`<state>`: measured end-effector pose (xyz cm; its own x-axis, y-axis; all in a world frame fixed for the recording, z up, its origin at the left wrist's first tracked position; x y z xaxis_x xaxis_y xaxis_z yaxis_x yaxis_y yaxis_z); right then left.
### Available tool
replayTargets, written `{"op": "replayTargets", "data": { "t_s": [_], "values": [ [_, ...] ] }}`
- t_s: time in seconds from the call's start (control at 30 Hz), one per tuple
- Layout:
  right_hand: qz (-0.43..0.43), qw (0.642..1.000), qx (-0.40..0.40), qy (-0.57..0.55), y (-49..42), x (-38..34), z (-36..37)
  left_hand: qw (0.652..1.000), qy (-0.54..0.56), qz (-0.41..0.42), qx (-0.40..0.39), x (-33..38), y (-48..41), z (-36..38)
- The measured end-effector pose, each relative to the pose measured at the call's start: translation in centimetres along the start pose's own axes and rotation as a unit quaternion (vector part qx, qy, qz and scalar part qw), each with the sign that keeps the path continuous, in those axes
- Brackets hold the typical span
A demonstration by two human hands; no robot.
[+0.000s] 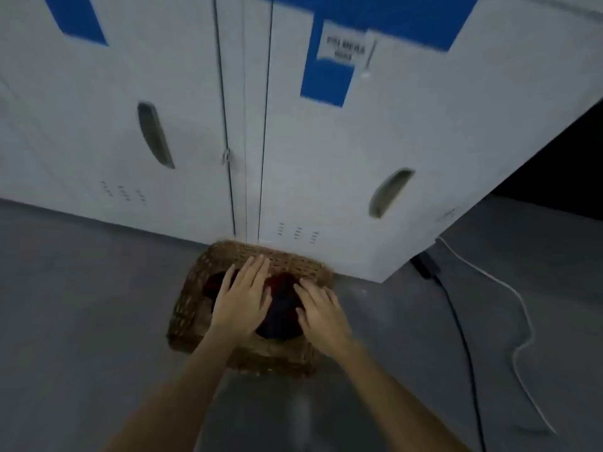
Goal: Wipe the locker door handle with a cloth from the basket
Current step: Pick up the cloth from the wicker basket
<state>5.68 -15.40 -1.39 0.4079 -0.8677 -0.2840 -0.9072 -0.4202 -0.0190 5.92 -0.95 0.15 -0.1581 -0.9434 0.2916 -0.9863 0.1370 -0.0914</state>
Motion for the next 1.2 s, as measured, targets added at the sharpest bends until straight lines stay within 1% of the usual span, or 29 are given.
{"op": "replayTargets", "data": {
  "t_s": [0.03,0.07,0.1,0.13,0.2,0.27,0.33,0.43,0.5,0.57,0.63,0.73,0.83,0.9,0.93,1.07,1.2],
  "values": [
    [-0.011,1.000,0.019,0.022,-0.2,0.7,2.2,0.999,-0.025,0.001,0.030,-0.8,0.3,2.4],
    [-0.015,1.000,-0.005,0.016,-0.5,1.0,3.6,0.999,-0.039,-0.016,0.011,-1.5,0.5,4.0],
    [-0.005,0.999,-0.046,0.022,-0.8,1.5,5.2,0.999,-0.046,-0.024,-0.011,-2.1,0.8,6.0],
    [0.016,0.996,-0.090,0.022,-1.0,2.1,6.4,0.996,-0.041,-0.041,-0.065,-2.8,1.3,8.0],
    [0.043,0.989,-0.130,0.047,-1.6,2.9,8.5,0.987,-0.024,-0.045,-0.153,-3.6,1.8,11.4],
    [0.065,0.983,-0.163,0.060,-2.4,3.1,9.7,0.981,-0.028,-0.058,-0.182,-3.8,1.7,12.7],
    [0.092,0.976,-0.189,0.047,-2.8,3.4,10.7,0.979,-0.037,-0.077,-0.183,-3.9,1.6,13.6],
    [0.110,0.980,-0.163,0.031,-3.5,3.5,10.9,0.982,-0.044,-0.094,-0.157,-3.3,0.9,13.5],
    [0.116,0.982,-0.147,0.014,-4.0,3.7,10.7,0.981,-0.040,-0.104,-0.158,-3.4,0.5,13.5],
    [0.108,0.983,-0.150,0.005,-4.3,3.8,10.8,0.979,-0.026,-0.113,-0.166,-3.7,0.2,13.8],
    [0.098,0.983,-0.155,-0.004,-4.4,3.9,10.9,0.978,0.010,-0.132,-0.163,-3.9,0.0,13.9],
    [0.102,0.983,-0.137,-0.071,-4.7,3.9,10.4,0.972,0.056,-0.160,-0.163,-4.0,-0.2,13.9],
    [0.087,0.983,-0.082,-0.140,-5.4,3.3,7.7,0.957,0.166,-0.188,-0.148,-3.8,-1.0,13.0],
    [0.059,0.982,-0.051,-0.173,-5.9,2.3,4.6,0.949,0.231,-0.190,-0.096,-3.2,-1.9,10.4],
    [0.042,0.981,-0.033,-0.184,-6.1,1.7,2.6,0.950,0.243,-0.188,-0.062,-2.8,-2.4,8.6],
    [-0.004,0.977,0.056,-0.207,-6.6,-0.5,-7.3,0.956,0.253,-0.143,0.029,-0.5,-4.1,-0.6],
    [-0.052,0.968,0.114,-0.219,-5.7,-3.7,-19.9,0.927,0.355,-0.103,0.067,3.8,-4.7,-12.2]
  ]
}}
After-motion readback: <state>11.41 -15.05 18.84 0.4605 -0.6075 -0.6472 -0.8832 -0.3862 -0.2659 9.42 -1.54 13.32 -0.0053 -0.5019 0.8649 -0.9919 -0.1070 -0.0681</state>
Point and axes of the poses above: each hand's wrist, its own y-axis away from the middle knuckle, its own z-axis out of the palm, x = y × z, the point moved 6 cm from there along -y, towards the middle knuckle, and after that the axes turned 4 degrees about x, right-handed, at the moved point
